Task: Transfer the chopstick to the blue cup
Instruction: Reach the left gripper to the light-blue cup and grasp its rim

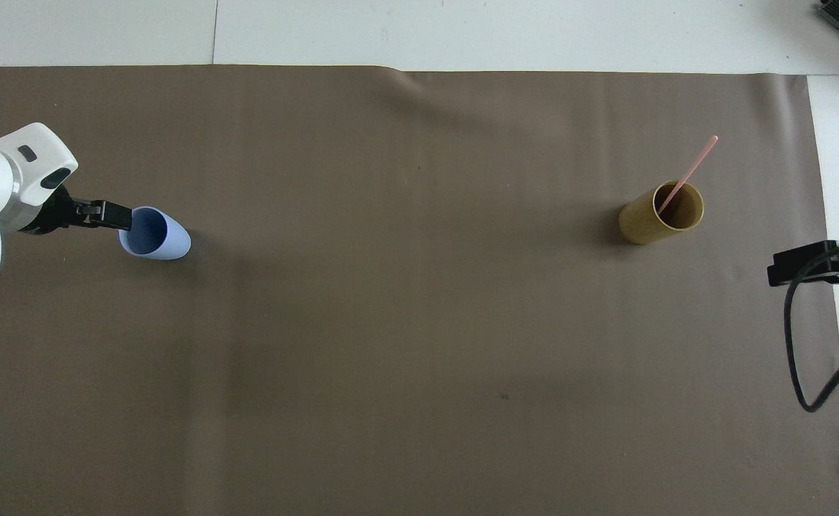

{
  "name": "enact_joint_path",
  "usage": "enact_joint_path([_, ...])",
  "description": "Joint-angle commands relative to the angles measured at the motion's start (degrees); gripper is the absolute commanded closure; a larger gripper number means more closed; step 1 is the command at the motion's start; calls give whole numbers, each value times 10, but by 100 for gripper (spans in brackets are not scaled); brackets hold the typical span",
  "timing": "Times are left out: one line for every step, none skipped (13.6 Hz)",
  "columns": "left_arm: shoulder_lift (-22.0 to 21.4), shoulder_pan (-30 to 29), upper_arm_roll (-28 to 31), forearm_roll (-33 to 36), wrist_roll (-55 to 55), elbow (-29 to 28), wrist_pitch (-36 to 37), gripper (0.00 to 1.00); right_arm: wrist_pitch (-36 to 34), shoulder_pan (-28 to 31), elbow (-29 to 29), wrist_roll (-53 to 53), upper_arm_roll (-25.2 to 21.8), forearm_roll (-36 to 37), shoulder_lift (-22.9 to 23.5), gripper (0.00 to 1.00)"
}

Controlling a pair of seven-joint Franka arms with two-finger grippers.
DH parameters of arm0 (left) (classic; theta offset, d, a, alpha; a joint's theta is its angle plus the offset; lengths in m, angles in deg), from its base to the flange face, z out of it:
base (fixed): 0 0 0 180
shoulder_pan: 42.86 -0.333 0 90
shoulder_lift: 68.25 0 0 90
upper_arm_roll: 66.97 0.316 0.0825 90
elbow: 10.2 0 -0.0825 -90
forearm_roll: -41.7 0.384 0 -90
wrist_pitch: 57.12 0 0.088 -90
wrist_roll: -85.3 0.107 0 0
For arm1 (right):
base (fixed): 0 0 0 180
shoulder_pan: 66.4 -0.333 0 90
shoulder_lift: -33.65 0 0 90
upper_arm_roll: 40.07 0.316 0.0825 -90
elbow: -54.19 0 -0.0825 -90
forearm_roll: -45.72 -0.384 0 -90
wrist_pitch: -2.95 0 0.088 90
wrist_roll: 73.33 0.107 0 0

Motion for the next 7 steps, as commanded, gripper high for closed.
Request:
enact_joint_path([24,-4,-4,-10,9,-12,-49,0,-3,6,7,0,2,-13,-10,0])
enact_joint_path([32,-3,-5,-12,9,-24,-77,0,-3,7,8,-1,2,-13,-10,0])
enact_joint_path([35,-1,-5,-15,7,-41,-102,0,-2,7,10,-1,2,-13,-10,0])
enact_joint_path([33,2,-5,-18,5,-57,-127,0,-2,7,10,0,2,-13,-10,0])
enact_joint_path([30,1,-4,-21,5,-70,-136,0,-2,7,10,-1,2,-13,-10,0])
enact_joint_path([28,1,-5,-22,-1,-73,-136,6,-2,7,10,-1,2,-13,-10,0])
enact_joint_path([28,2,-5,-22,-24,-73,-135,29,-2,7,10,-1,2,-13,-10,0])
